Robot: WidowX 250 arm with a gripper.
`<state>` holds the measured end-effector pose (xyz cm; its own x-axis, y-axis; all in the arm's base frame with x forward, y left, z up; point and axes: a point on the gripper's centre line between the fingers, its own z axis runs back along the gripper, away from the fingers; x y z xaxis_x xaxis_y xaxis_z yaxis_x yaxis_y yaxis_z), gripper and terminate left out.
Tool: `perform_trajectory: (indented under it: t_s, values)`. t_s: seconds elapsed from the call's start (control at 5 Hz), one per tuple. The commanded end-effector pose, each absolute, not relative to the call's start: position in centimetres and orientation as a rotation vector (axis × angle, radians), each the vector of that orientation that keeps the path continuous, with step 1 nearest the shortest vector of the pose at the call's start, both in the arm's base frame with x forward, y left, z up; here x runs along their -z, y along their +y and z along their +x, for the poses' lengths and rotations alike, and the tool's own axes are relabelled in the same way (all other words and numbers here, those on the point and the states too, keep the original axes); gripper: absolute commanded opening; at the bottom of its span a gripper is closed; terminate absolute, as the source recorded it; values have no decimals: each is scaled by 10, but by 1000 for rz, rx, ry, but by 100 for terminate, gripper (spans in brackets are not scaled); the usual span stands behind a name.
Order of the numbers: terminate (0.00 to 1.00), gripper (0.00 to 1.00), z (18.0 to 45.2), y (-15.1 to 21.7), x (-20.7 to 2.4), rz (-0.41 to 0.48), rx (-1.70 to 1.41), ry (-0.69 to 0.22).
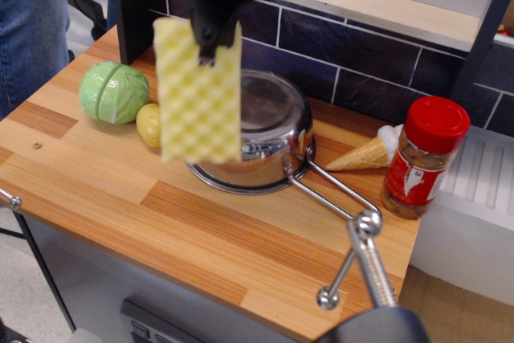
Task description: Wipe pot with sponge
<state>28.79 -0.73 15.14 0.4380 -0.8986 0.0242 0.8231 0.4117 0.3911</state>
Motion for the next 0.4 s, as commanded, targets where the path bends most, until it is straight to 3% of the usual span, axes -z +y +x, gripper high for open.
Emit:
perform_trajectory:
  t_s: [0.0,0.2]
  values:
    - [0,0,325,-14,-172,416,904,-352]
    - [0,0,336,-12,-156,362,853,-304]
